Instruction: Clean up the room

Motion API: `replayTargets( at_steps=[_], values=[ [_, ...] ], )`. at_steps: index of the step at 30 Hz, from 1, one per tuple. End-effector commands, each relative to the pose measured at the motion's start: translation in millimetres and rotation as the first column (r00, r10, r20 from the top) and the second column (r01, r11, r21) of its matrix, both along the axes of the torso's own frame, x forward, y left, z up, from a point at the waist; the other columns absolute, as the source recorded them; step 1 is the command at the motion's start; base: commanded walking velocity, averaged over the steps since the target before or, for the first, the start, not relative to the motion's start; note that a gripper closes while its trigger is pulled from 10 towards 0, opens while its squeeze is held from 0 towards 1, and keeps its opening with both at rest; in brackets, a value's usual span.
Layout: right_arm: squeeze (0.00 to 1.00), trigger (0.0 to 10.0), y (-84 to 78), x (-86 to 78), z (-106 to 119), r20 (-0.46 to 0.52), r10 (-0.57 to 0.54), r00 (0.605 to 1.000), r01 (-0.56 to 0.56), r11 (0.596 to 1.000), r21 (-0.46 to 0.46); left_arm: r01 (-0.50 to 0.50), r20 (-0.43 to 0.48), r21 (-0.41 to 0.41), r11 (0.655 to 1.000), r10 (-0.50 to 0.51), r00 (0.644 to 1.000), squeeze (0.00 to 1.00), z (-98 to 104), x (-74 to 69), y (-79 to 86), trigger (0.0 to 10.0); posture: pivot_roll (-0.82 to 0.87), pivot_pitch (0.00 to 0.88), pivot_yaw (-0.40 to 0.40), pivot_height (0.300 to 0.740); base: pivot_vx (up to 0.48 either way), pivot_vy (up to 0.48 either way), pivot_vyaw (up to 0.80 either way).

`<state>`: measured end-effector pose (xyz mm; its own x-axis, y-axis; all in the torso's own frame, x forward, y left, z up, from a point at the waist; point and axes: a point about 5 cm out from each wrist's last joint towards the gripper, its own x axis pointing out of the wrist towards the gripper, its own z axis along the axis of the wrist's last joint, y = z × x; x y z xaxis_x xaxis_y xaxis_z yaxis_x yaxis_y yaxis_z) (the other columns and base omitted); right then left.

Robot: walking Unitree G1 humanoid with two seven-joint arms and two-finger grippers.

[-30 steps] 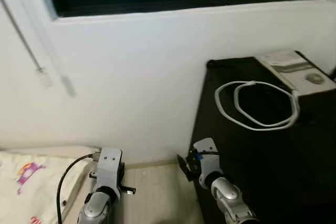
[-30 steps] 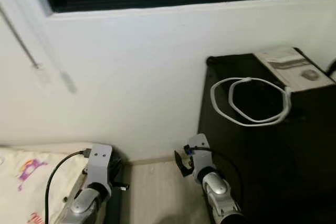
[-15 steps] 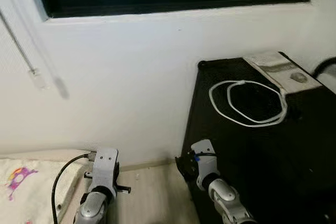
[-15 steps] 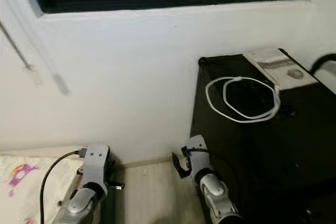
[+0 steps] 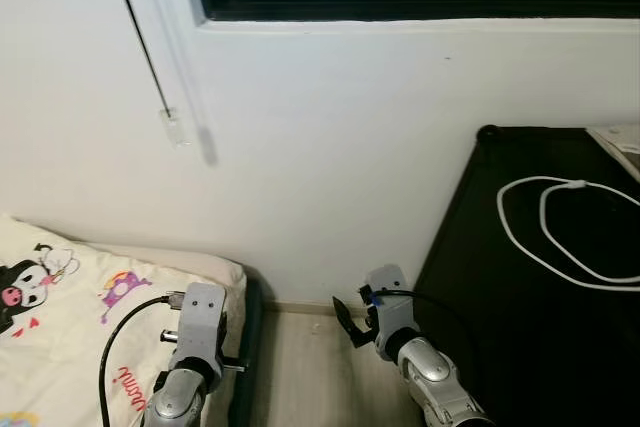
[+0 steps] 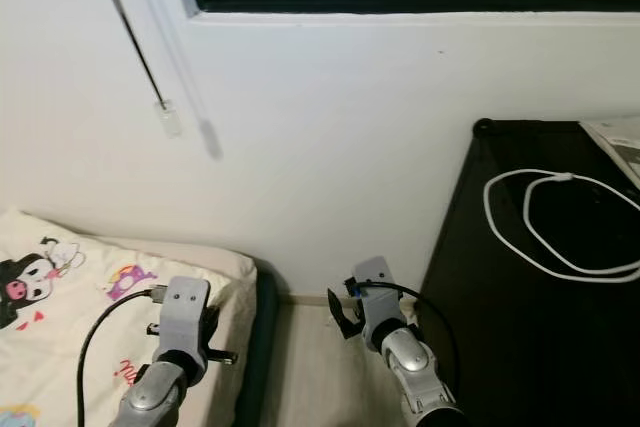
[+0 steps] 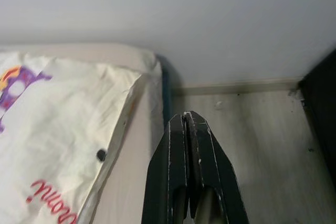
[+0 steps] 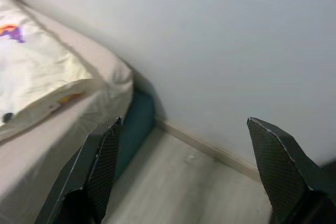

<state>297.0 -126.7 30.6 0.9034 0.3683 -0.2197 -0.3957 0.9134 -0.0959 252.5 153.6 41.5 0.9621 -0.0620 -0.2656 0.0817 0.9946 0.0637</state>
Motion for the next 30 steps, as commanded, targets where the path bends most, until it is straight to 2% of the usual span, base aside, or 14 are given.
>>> replayTargets(
  at_steps=[1, 19, 30],
  values=[
    [0.00, 10.0, 1.8, -4.4, -4.9, -0.021, 0.008, 1.000, -0.008, 1.000, -0.006, 0.010, -0.031, 0.008, 1.000, -0.010, 0.999, 0.00, -5.6, -5.5, -0.6, 10.0, -0.01, 0.122, -0.006, 0.740, 0.000, 0.000, 0.80],
    [0.00, 10.0, -0.3, -6.3, -5.9, -0.014, -0.004, 1.000, 0.004, 1.000, -0.007, 0.050, -0.041, 0.001, 0.999, -0.050, 0.998, 0.00, -6.5, -6.7, -5.5, 10.0, -0.01, 0.114, 0.001, 0.740, 0.000, 0.000, 0.79],
    [0.00, 10.0, -3.1, -5.9, -7.5, -0.038, -0.033, 0.999, 0.034, 0.999, 0.020, 0.054, -0.057, 0.028, 0.998, -0.052, 0.997, 0.00, -7.8, -5.6, -5.7, 10.0, -0.01, 0.118, 0.002, 0.740, 0.000, 0.000, 0.00]
  ],
)
